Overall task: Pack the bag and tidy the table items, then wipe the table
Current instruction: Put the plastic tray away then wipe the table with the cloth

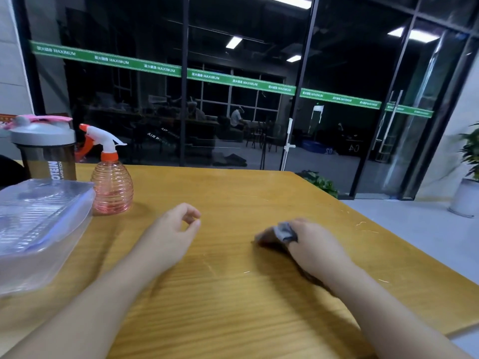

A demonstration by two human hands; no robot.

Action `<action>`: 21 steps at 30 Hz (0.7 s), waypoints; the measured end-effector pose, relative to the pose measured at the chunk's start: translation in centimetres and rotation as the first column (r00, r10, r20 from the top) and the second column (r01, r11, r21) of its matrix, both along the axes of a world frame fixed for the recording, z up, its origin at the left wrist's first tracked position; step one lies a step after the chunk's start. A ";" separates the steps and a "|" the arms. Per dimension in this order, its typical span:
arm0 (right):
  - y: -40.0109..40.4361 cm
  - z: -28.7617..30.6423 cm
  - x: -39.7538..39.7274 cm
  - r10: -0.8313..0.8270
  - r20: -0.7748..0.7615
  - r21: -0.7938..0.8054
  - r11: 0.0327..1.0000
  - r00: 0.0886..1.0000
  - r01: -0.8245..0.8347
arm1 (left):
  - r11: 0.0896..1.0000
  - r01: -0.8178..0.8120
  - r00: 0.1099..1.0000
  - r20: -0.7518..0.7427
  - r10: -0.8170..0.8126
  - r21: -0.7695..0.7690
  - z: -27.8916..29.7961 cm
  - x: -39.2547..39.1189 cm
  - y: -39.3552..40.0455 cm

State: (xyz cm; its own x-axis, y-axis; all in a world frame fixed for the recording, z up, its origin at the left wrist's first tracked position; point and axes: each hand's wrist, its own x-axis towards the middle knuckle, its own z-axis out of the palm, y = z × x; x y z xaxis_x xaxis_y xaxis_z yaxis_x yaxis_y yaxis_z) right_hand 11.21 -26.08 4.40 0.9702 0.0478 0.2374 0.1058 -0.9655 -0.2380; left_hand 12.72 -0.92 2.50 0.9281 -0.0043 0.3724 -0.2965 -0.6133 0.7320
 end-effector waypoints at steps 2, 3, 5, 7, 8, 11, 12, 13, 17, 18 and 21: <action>0.1 -1.0 0.3 0.001 -0.114 0.004 1.000 0.994 -0.001 | 0.998 0.041 0.999 -0.001 -0.041 0.057 -0.6 -0.1 0.1; 0.1 -1.1 0.4 0.013 -0.151 0.055 0.998 0.988 -0.005 | 0.996 0.061 0.998 0.000 -0.061 0.071 -0.8 -0.2 0.2; 0.1 -0.8 0.5 0.040 -0.188 0.214 0.977 0.981 0.001 | 0.994 0.082 0.997 0.008 -0.083 0.073 -0.9 -0.1 0.4; 0.3 -0.3 0.7 0.070 -0.227 0.364 0.931 0.971 0.017 | 0.996 0.076 0.997 0.004 -0.077 0.048 -0.8 0.1 0.8; 0.4 -0.3 0.9 0.094 -0.265 0.405 0.914 0.960 0.023 | 0.997 0.074 0.997 0.005 -0.075 0.033 -0.8 0.2 1.1; 0.9 -1.5 1.5 0.163 -0.422 0.362 0.932 0.892 0.001 | 0.998 0.055 0.998 0.025 -0.056 0.026 -0.7 0.6 1.9; 1.2 -1.9 1.5 0.175 -0.428 0.327 0.945 0.887 -0.028 | 0.999 0.042 0.999 0.032 -0.043 0.027 -0.7 0.6 2.2; 1.6 -2.4 1.7 0.168 -0.409 0.295 0.954 0.897 -0.044 | 0.999 0.024 0.999 0.033 -0.025 0.030 -0.7 0.8 2.5; 3.9 -3.7 2.3 0.026 -0.317 0.087 0.996 0.948 0.002 | 0.997 -0.068 0.997 0.038 0.067 0.034 -0.7 1.0 2.9; 4.7 -3.9 2.3 0.005 -0.308 0.056 0.998 0.951 0.013 | 0.996 -0.086 0.996 0.039 0.085 0.030 -0.8 1.1 3.0; 6.8 -4.8 2.6 0.004 -0.305 0.053 0.999 0.952 0.013 | 0.992 -0.124 0.992 0.033 0.123 0.011 -1.0 1.1 3.2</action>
State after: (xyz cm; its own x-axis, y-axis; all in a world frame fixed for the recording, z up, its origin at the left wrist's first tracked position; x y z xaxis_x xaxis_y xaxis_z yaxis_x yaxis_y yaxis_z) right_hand 13.86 -19.28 -0.40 0.9970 0.0387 -0.0677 0.0159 -0.9507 -0.3097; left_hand 13.85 2.24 1.53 0.9095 0.1045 0.4024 -0.2408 -0.6565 0.7149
